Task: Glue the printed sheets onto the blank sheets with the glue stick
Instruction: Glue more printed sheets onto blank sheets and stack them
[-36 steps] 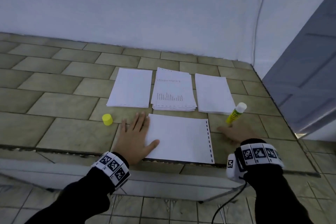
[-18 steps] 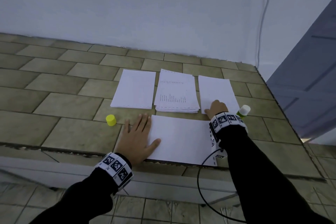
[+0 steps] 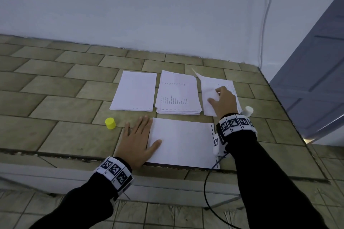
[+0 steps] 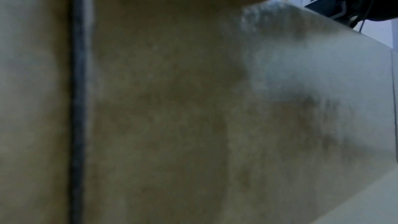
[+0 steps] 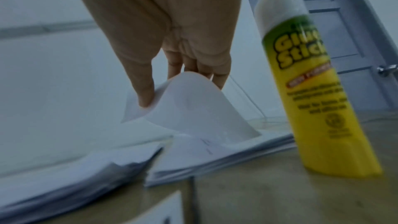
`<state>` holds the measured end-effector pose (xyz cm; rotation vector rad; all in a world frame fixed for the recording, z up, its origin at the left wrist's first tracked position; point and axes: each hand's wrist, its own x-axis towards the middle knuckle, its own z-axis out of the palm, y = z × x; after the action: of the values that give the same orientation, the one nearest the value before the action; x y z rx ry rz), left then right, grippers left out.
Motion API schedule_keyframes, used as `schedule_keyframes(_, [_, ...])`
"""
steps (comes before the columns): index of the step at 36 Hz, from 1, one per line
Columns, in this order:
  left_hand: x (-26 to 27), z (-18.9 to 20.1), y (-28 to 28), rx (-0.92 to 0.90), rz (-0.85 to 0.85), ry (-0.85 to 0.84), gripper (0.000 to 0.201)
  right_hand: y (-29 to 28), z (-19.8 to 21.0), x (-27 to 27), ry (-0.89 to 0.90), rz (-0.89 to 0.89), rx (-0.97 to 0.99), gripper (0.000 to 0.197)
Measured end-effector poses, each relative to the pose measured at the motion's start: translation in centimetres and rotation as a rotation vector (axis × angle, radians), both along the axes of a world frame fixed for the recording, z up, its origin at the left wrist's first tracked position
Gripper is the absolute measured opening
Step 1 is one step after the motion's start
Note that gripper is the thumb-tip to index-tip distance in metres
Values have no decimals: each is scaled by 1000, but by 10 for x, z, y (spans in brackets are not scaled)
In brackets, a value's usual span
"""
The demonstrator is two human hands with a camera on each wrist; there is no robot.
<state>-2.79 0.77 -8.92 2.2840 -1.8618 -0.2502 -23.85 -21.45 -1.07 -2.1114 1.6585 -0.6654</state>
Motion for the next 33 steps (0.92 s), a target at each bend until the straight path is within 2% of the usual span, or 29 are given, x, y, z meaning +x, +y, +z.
schedule_keyframes(4, [3, 0, 1, -110, 42, 182, 92, 33, 19, -1, -191, 182, 39, 53])
schedule_keyframes(6, [3, 4, 1, -258, 67, 359, 80, 51, 22, -5, -221, 273, 56, 52])
schedule_keyframes(8, [3, 9, 3, -414, 69, 582, 60, 66, 20, -11, -212, 357, 48, 45])
schedule_keyframes(10, [3, 15, 6, -492, 127, 785, 46, 78, 12, -18, -193, 436, 25, 39])
schedule_keyframes(13, [5, 25, 5, -511, 246, 1016, 47, 91, 0, -27, -194, 561, -17, 38])
schedule_keyframes(17, [13, 45, -9, -386, 323, 1329, 31, 99, -15, -36, -175, 603, -17, 42])
schedule_keyframes(19, [11, 51, -9, -336, 317, 1340, 26, 103, -17, -38, -178, 584, 15, 43])
schedule_keyframes(22, [13, 49, -8, -241, 230, 1239, 31, 105, -16, -41, -205, 554, 64, 44])
schedule_keyframes(26, [7, 52, -6, -187, 172, 1255, 33, 104, -16, -47, -236, 505, 155, 57])
schedule_keyframes(30, [1, 49, -4, -192, 158, 1276, 34, 105, -14, -52, -440, 414, 317, 63])
schedule_keyframes(33, [1, 45, -4, -196, 173, 1268, 34, 103, -12, -57, -529, 345, 402, 59])
